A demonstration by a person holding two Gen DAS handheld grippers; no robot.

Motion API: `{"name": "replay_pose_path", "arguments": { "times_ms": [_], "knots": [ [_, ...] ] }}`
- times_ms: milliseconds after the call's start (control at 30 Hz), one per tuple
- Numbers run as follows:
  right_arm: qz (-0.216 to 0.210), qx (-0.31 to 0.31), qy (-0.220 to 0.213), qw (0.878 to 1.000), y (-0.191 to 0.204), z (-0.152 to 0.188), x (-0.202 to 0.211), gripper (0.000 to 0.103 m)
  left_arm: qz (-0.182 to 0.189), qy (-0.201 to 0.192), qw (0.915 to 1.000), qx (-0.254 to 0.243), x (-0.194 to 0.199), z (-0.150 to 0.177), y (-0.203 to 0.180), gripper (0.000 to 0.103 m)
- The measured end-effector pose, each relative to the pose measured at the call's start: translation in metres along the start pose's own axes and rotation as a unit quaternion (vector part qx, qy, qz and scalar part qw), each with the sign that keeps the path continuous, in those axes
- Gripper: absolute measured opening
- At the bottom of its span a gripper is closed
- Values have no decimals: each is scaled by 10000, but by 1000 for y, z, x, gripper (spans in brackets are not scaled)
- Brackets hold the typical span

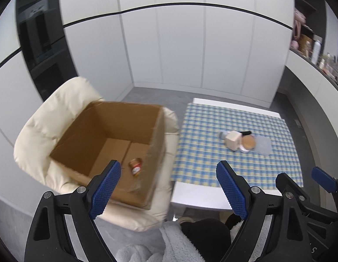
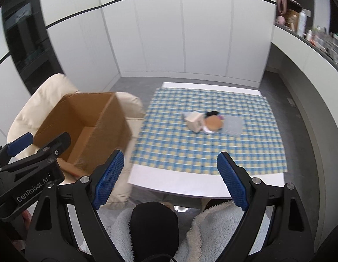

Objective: Organize objects
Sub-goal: 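Withdraw both open tools from the box back over the table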

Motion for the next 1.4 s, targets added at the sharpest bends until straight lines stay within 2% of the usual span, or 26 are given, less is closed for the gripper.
{"name": "replay_pose_path", "arguments": {
  "times_ms": [400, 633, 967, 1167, 1300, 1400],
  "knots": [
    [552, -623, 182, 9964, -94, 9, -14, 89, 501, 124, 9968, -610, -26, -6, -91, 90],
    [790, -883, 365, 9923, -135, 20, -30, 89, 712, 90, 9949, -707, -42, -5, -122, 90],
    [887, -1045, 728, 9879, -168, 34, -87, 89, 760, -138, 9957, -507, -82, -17, -125, 89],
    [931, -967, 788, 9878, -180, 36, -114, 89, 770, 128, 9965, -286, -119, -13, -118, 89],
    [1001, -907, 787, 9877, -186, 34, -132, 89, 646, 250, 9973, -244, -142, -10, -115, 89],
    [903, -960, 873, 9874, -186, 32, -146, 89, 572, 310, 9978, -159, -160, -8, -112, 89]
  ]
}}
Point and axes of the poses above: each gripper's, at about its wrist camera, not at the fingertips, and x roughly against the way its jaws point, y to its left, z to its underside, the point moved 8 cm from there along -x, roughly the way its jaws point, and after that the axes turned 14 degrees about z, right-handed, at the moved point
